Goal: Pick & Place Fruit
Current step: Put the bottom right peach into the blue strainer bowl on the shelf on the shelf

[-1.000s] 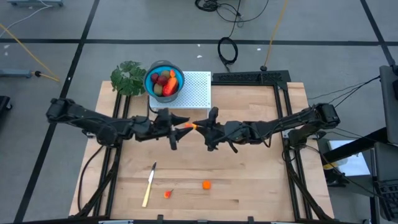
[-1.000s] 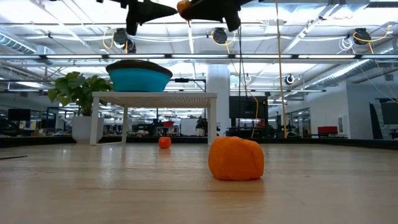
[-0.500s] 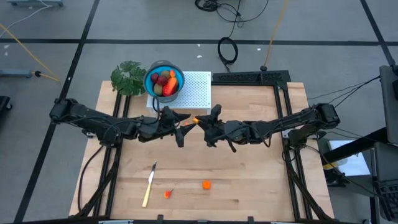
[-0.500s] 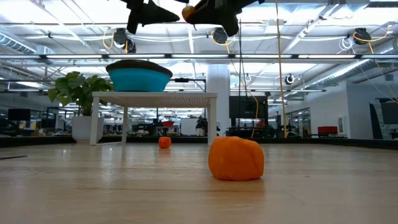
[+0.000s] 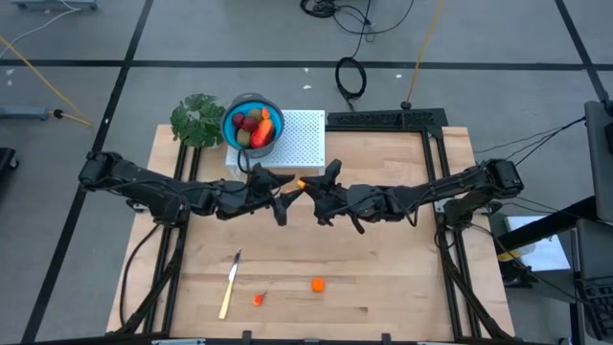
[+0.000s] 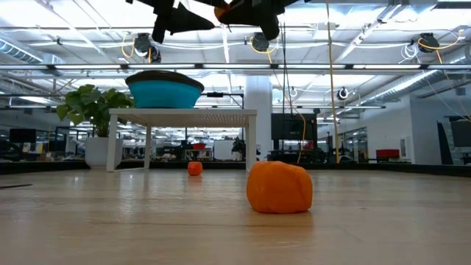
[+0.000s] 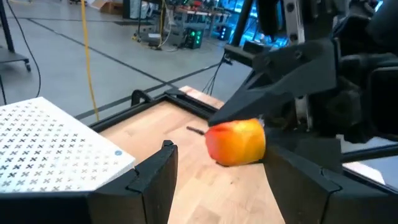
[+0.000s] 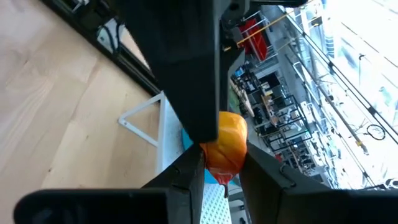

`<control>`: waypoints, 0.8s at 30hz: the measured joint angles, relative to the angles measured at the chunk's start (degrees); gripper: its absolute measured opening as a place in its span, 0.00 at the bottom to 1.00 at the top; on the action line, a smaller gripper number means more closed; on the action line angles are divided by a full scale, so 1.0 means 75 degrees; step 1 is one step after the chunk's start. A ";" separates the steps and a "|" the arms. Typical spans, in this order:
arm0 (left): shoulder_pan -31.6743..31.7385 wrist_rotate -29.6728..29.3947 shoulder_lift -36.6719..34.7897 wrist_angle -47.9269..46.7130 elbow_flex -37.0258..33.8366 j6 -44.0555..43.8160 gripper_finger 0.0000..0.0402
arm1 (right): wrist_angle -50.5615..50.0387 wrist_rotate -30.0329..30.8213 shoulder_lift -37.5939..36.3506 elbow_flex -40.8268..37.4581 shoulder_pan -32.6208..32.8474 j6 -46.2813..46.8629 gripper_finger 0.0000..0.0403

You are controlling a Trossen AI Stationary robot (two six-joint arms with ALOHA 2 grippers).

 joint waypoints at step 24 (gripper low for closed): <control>0.0102 -0.0157 0.0810 -0.1980 0.1725 0.0378 0.58 | -0.0047 0.0408 0.0042 -0.0003 0.0015 0.0054 0.20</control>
